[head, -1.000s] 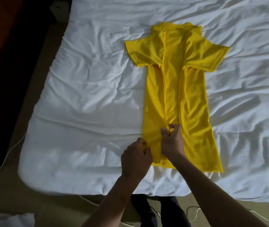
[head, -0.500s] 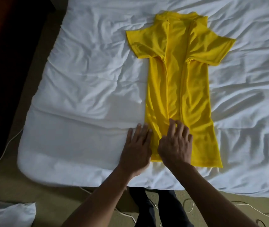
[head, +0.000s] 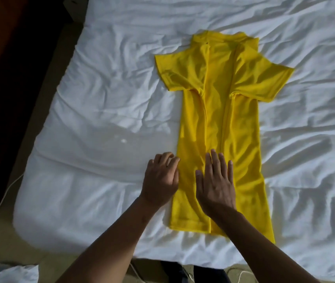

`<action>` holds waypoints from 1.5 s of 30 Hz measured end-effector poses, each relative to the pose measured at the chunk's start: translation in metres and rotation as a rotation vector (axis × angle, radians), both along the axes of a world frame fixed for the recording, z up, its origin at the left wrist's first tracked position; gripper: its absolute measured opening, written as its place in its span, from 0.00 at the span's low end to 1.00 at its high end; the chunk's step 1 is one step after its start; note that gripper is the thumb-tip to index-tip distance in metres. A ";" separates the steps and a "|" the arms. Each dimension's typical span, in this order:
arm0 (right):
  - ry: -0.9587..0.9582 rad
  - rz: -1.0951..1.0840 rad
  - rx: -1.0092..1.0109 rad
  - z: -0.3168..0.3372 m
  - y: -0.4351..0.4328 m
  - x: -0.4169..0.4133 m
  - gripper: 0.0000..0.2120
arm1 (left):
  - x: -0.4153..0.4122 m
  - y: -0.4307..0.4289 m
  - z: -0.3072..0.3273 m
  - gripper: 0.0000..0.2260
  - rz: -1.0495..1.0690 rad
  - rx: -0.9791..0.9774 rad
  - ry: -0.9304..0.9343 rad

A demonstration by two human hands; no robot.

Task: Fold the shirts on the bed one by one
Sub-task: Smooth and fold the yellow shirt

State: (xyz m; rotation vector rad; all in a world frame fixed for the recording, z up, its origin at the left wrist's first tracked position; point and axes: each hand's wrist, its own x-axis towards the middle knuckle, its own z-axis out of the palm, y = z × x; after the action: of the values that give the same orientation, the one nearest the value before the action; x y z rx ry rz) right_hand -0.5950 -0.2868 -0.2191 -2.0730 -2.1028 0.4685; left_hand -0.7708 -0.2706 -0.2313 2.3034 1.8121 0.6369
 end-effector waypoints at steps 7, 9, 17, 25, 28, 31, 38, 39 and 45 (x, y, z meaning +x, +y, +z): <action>0.040 -0.005 0.067 0.009 0.129 0.010 0.20 | 0.008 0.128 -0.003 0.07 0.023 0.106 0.180; 0.056 0.025 0.075 0.011 0.171 0.010 0.19 | 0.007 0.168 -0.005 0.10 0.035 0.065 0.275; -0.013 0.182 -0.032 0.010 0.291 -0.008 0.24 | 0.002 0.286 -0.005 0.15 0.043 -0.135 0.572; 0.297 -0.230 -0.077 0.006 0.309 0.019 0.06 | 0.003 0.319 0.009 0.10 -0.259 0.131 0.152; 0.393 -0.421 -0.218 0.009 0.308 0.029 0.11 | 0.000 0.352 0.015 0.17 0.010 -0.097 0.172; 0.658 -0.598 -0.466 0.020 0.308 0.026 0.15 | -0.001 0.383 0.012 0.33 0.147 -0.536 0.297; 1.040 -0.976 -0.723 0.027 0.301 0.000 0.28 | 0.007 0.402 0.015 0.19 0.239 -0.680 -0.092; 1.056 -0.990 -0.749 0.026 0.301 -0.002 0.28 | 0.007 0.403 0.018 0.17 0.241 -0.705 -0.149; 1.179 -1.120 -0.753 0.022 0.301 -0.018 0.20 | 0.006 0.405 0.022 0.15 0.286 -0.887 -0.437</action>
State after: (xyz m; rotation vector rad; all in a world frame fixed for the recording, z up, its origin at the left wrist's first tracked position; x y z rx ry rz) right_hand -0.6129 0.0140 -0.1974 -1.9500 -0.0278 1.7523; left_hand -0.7652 0.1347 -0.2090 1.2419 1.7152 0.2405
